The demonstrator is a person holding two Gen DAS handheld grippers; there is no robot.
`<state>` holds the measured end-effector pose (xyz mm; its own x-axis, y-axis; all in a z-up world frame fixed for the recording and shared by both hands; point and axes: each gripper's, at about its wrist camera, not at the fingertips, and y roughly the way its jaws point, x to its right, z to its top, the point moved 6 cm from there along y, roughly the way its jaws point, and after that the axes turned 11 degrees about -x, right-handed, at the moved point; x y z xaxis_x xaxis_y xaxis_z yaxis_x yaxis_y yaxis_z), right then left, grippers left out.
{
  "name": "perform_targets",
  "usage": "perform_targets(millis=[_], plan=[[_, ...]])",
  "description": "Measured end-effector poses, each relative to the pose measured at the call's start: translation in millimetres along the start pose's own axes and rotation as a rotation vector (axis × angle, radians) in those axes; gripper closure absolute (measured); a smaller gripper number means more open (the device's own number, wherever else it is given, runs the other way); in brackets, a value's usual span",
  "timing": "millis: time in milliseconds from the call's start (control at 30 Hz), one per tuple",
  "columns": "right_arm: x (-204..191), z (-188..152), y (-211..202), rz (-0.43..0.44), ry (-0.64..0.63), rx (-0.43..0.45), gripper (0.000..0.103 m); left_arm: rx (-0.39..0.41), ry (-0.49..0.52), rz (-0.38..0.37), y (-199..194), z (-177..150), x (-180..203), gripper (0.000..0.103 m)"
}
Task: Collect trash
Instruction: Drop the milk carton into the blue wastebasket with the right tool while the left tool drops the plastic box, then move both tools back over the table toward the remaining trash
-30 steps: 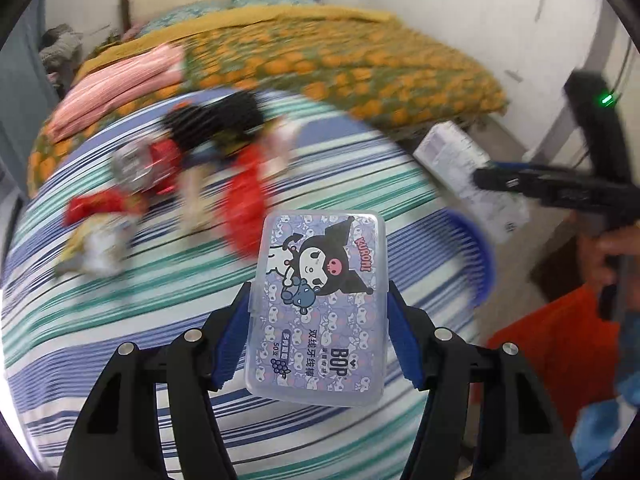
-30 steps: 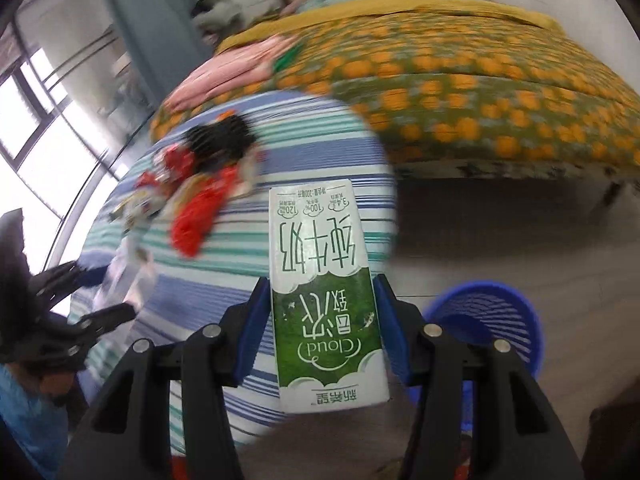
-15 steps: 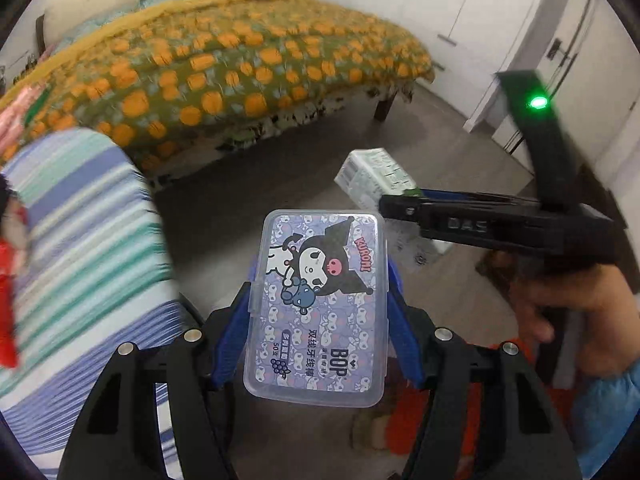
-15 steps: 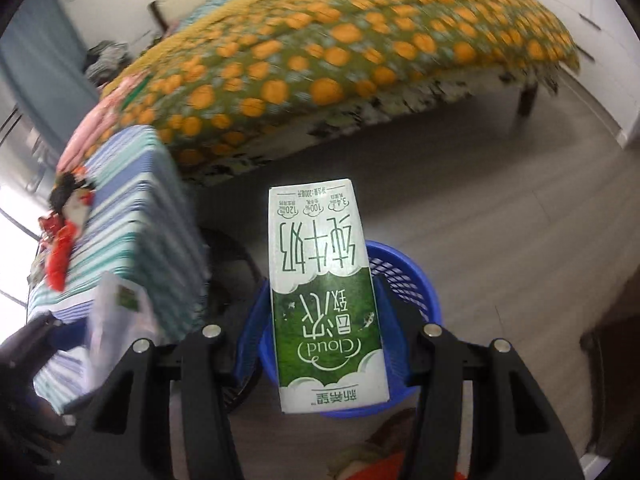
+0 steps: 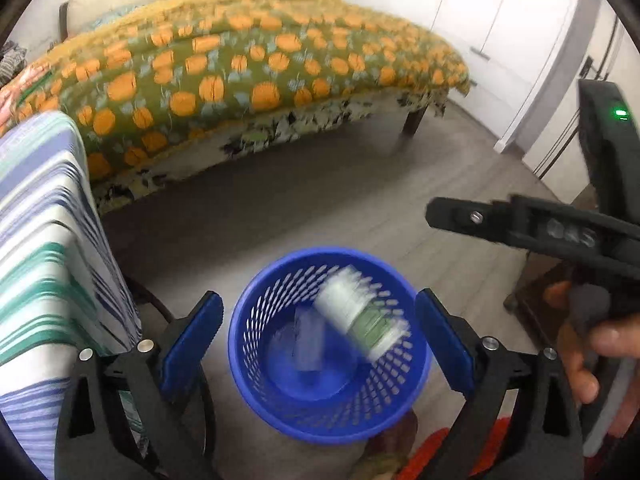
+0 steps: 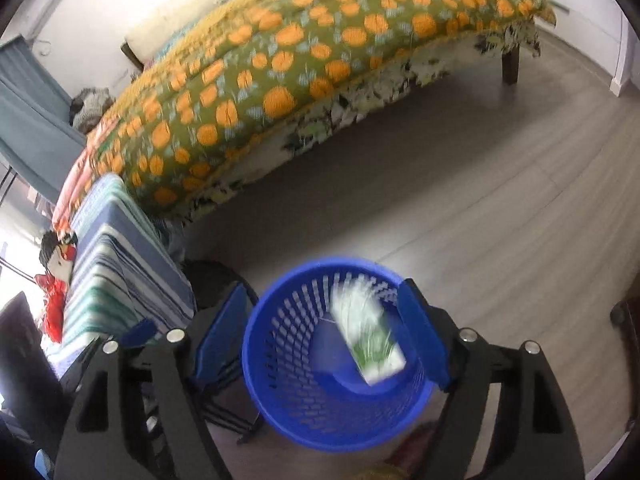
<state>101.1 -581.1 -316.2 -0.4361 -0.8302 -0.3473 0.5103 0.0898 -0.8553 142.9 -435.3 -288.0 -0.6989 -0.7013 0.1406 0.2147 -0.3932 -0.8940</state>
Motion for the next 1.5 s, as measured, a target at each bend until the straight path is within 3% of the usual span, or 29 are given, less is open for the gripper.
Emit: perform_targets(millis=[133, 167, 300, 433, 633, 800, 1033, 1133, 1267, 1500], plan=[[-12.3, 4.1, -23.6, 0.014, -0.017, 0.090, 0.019, 0.096, 0.055, 0.011, -46.4, -6.6, 7.5, 0.005], [-16.1, 4.9, -30.7, 0.019, -0.023, 0.117, 0.013, 0.103, 0.064, 0.001, -56.7, -7.6, 8.7, 0.005], [-36.7, 8.8, -68.2, -0.004, -0.087, 0.291, 0.004, 0.150, 0.058, -0.040, -103.0, -24.0, 3.9, 0.005], [-63.3, 3.9, -81.2, -0.020, -0.172, 0.368, 0.005, 0.183, 0.026, 0.034, -142.5, -51.5, -25.2, 0.005], [-120.3, -37.7, -52.2, -0.016, -0.290, 0.278, 0.005, 0.163, -0.062, 0.215, -173.7, -109.5, -106.1, 0.005], [-189.7, -92.5, -18.1, 0.006, -0.375, 0.146, 0.004, 0.115, -0.196, 0.308, -191.7, -153.3, -181.7, 0.005], [-294.8, -159.0, 5.9, 0.008, -0.576, 0.074, 0.005, 0.081, -0.375, 0.444, -217.0, -196.8, -279.9, 0.005], [-335.0, -171.3, 19.4, 0.006, -0.642, 0.026, 0.004, 0.040, -0.427, 0.472, -218.5, -210.0, -308.3, 0.005], [-373.0, -176.5, 43.8, -0.068, -0.732, -0.025, 0.005, 0.024, -0.465, 0.486, -219.4, -219.2, -326.0, 0.005], [-398.7, -171.0, 78.7, -0.114, -0.778, -0.052, 0.004, 0.068, -0.541, 0.456, -231.0, -213.6, -347.5, 0.005]])
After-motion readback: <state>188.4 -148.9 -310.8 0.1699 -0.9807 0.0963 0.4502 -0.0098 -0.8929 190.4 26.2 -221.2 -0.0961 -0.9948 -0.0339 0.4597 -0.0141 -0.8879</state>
